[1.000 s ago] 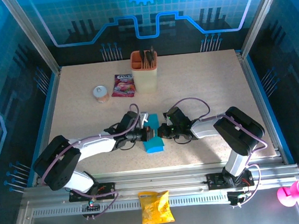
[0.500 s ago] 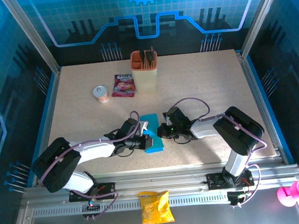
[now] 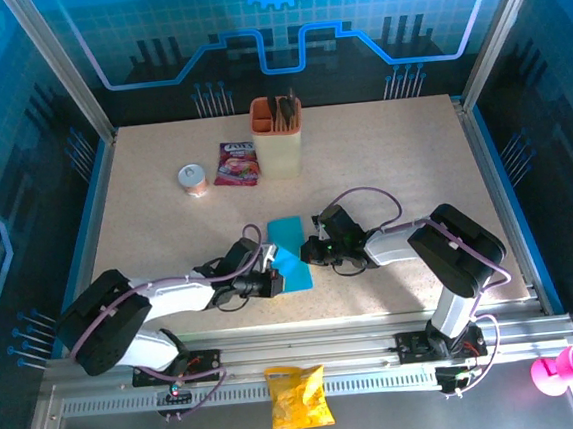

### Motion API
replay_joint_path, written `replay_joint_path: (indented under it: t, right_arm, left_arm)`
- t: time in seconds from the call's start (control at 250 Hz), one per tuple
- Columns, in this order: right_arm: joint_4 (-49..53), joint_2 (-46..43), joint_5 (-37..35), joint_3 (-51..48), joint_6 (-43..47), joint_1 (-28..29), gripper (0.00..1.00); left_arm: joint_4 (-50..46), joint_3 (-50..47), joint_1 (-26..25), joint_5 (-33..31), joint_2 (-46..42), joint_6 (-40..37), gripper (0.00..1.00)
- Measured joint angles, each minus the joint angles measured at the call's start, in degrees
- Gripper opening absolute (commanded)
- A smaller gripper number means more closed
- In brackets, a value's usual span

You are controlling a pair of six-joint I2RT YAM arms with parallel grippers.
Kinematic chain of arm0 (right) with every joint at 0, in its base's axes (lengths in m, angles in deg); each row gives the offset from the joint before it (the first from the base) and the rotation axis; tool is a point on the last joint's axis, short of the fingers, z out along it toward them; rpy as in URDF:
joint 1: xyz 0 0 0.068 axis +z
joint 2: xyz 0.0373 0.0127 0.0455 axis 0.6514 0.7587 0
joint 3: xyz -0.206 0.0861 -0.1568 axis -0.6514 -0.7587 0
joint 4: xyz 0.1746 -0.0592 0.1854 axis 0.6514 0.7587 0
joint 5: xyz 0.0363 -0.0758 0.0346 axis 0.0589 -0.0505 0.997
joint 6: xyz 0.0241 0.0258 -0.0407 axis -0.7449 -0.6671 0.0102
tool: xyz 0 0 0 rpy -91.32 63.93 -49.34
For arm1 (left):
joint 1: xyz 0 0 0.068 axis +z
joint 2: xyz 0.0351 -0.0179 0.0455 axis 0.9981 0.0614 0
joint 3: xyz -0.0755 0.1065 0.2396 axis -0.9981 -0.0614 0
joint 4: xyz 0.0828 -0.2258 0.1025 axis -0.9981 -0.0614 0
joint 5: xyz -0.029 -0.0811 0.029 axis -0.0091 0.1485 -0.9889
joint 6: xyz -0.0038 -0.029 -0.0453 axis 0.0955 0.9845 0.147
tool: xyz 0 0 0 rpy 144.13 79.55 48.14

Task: Fold a paper plane with a square sheet of paper (pick it up from the middle)
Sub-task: First fold in half a square sheet of paper at the center of the table.

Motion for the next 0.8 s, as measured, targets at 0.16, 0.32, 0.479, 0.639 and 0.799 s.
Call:
replay_joint_path:
  t: [0.16, 0.32, 0.479, 0.639, 0.799]
  right_arm:
    - [0.0, 0.0, 0.0, 0.0, 0.0, 0.0, 0.00]
    - [-0.1, 0.0, 0.0, 0.0, 0.0, 0.0, 0.00]
    - [-0.2, 0.0, -0.2, 0.0, 0.0, 0.1, 0.00]
    - [-0.2, 0.0, -0.2, 0.0, 0.0, 0.2, 0.00]
    - [-0.1, -0.1, -0.2, 0.0, 0.0, 0.2, 0.00]
  left_arm:
    - [-2.1, 0.1, 0.0, -0.2, -5.6, 0.4, 0.07]
    - [-3.5, 2.1, 0.0, -0.6, -8.1, 0.4, 0.07]
    - [-3.1, 3.9, 0.0, -0.5, -6.1, 0.4, 0.08]
    - [-2.4, 3.9, -0.5, 0.1, -1.7, 0.4, 0.13]
    - [-1.4, 2.9, -0.7, 0.3, 1.2, 0.4, 0.19]
